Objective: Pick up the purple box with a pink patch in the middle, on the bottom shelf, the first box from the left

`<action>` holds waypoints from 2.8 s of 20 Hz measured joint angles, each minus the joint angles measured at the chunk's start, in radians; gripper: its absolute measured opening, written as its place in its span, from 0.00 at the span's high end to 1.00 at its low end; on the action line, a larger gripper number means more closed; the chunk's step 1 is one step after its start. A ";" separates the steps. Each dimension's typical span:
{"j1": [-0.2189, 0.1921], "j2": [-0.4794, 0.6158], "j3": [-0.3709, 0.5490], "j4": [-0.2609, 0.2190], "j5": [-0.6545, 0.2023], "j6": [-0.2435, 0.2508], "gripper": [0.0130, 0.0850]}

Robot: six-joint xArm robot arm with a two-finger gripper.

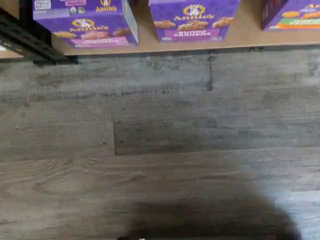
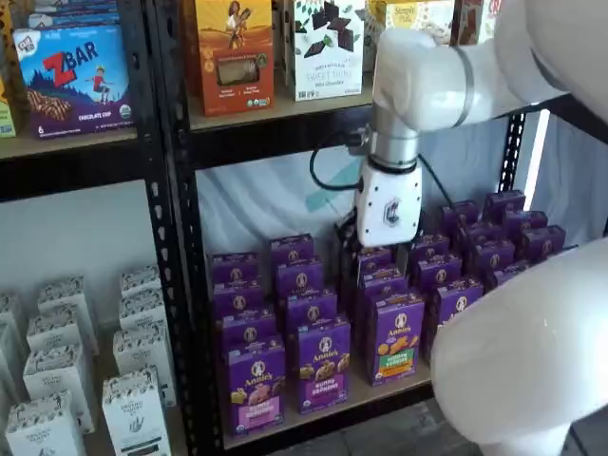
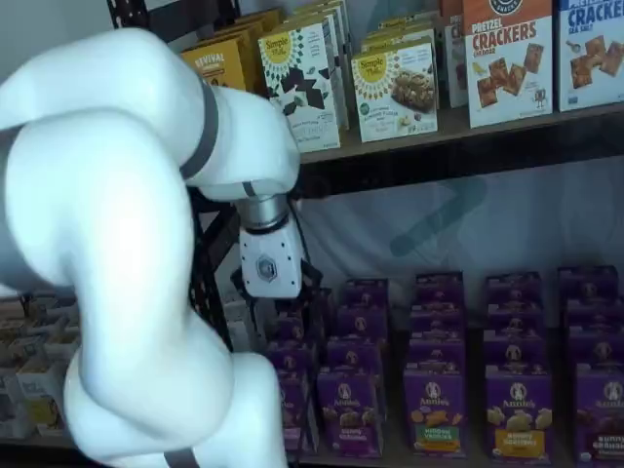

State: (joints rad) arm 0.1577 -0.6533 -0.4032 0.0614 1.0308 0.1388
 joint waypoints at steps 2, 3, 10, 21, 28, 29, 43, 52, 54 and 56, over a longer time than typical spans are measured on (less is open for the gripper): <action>0.012 0.033 0.009 0.000 -0.033 0.010 0.00; 0.019 0.049 0.015 0.000 -0.055 0.016 0.00; 0.071 0.197 0.046 0.001 -0.256 0.056 0.00; 0.142 0.427 0.014 0.012 -0.448 0.108 0.00; 0.198 0.567 -0.032 0.019 -0.546 0.153 0.00; 0.208 0.591 -0.043 0.017 -0.557 0.165 0.00; 0.282 0.765 -0.109 -0.013 -0.657 0.261 0.00; 0.288 0.861 -0.194 -0.012 -0.683 0.266 0.00; 0.282 0.887 -0.222 -0.013 -0.679 0.261 0.00; 0.274 0.912 -0.247 -0.014 -0.681 0.254 0.00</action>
State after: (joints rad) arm 0.4316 0.2590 -0.6498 0.0477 0.3499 0.3928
